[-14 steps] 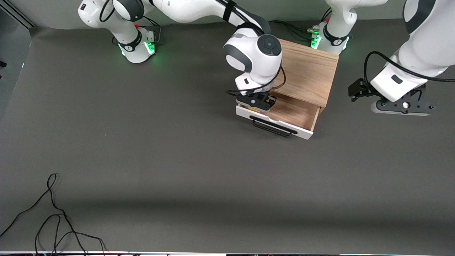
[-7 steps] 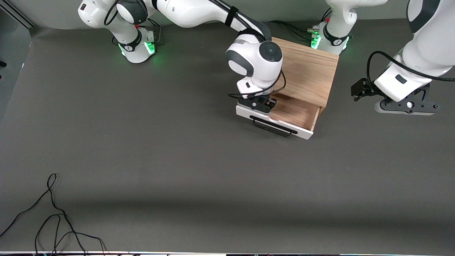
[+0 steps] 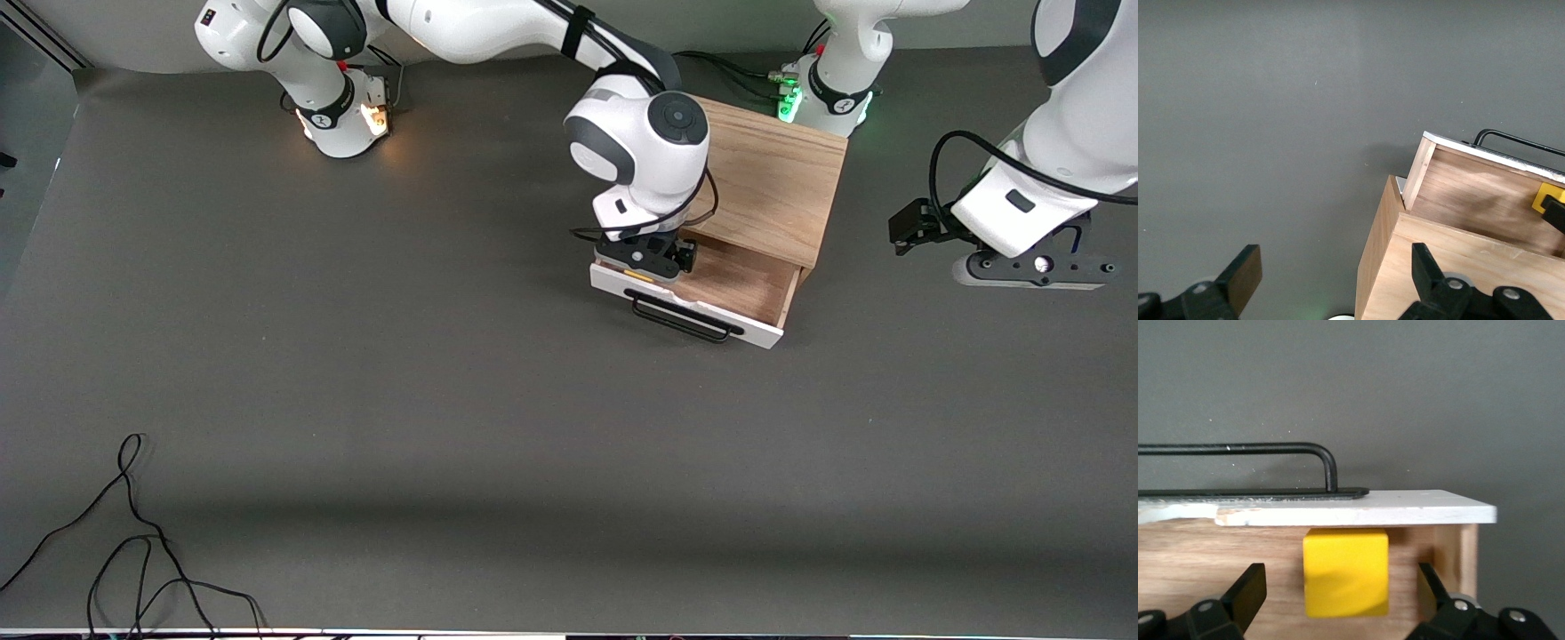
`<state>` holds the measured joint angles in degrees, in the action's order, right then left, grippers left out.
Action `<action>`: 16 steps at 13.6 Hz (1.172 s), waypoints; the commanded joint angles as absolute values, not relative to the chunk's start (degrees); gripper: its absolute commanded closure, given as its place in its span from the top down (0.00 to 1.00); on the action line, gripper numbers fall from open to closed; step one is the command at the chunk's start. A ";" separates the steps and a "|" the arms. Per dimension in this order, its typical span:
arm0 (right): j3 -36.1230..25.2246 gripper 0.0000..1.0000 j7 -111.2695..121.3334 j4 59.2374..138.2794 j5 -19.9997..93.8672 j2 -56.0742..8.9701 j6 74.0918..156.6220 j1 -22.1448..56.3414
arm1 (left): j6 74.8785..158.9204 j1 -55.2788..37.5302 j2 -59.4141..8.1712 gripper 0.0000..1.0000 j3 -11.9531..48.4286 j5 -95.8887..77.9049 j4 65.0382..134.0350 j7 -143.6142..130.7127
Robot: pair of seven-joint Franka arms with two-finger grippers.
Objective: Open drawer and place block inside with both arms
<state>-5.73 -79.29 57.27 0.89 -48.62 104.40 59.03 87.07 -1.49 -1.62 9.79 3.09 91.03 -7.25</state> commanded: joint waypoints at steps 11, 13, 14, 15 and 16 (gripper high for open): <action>-0.18 1.00 -44.78 83.38 2.02 -7.85 91.32 31.06 | 86.22 -0.88 -0.88 1.00 9.58 2.72 91.41 -6.06; -0.09 1.00 -34.24 88.31 1.76 -3.01 91.32 24.55 | 86.22 -0.88 -0.88 1.00 9.58 2.72 91.41 -6.06; -0.09 1.00 -28.27 89.72 1.67 -1.51 91.32 21.30 | 86.22 -0.88 -0.88 1.00 9.58 2.72 91.41 -6.06; -0.09 1.00 -23.60 90.61 1.67 -0.36 91.32 18.75 | 86.13 -0.88 -0.79 1.00 9.58 2.72 91.41 -6.06; -0.09 1.00 -19.38 91.49 1.50 0.43 91.23 15.50 | 86.13 -0.88 -0.79 1.00 9.58 2.72 91.41 -6.06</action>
